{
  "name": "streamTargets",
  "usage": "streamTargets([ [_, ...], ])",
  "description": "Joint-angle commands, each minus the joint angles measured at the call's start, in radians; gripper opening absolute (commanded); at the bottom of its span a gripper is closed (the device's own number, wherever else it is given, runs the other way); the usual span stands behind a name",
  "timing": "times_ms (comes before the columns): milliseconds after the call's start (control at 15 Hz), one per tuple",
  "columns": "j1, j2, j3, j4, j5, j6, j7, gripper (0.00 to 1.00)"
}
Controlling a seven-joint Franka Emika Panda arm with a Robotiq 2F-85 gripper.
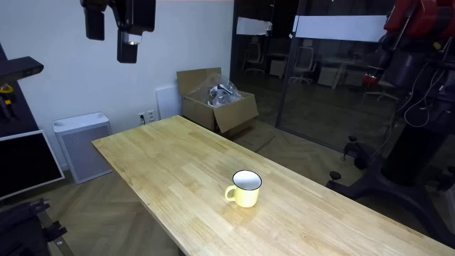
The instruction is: Move the cup slightly to the left
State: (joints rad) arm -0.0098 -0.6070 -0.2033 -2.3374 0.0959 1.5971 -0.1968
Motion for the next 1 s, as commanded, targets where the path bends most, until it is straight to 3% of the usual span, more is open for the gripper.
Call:
streamTargets([
  [0,-0.023,0.004,0.017,0.002,0.009,-0.002,-0.011,1.00],
  [933,-0.027,0.016,0.021,0.003,0.002,0.025,-0.004,1.00],
])
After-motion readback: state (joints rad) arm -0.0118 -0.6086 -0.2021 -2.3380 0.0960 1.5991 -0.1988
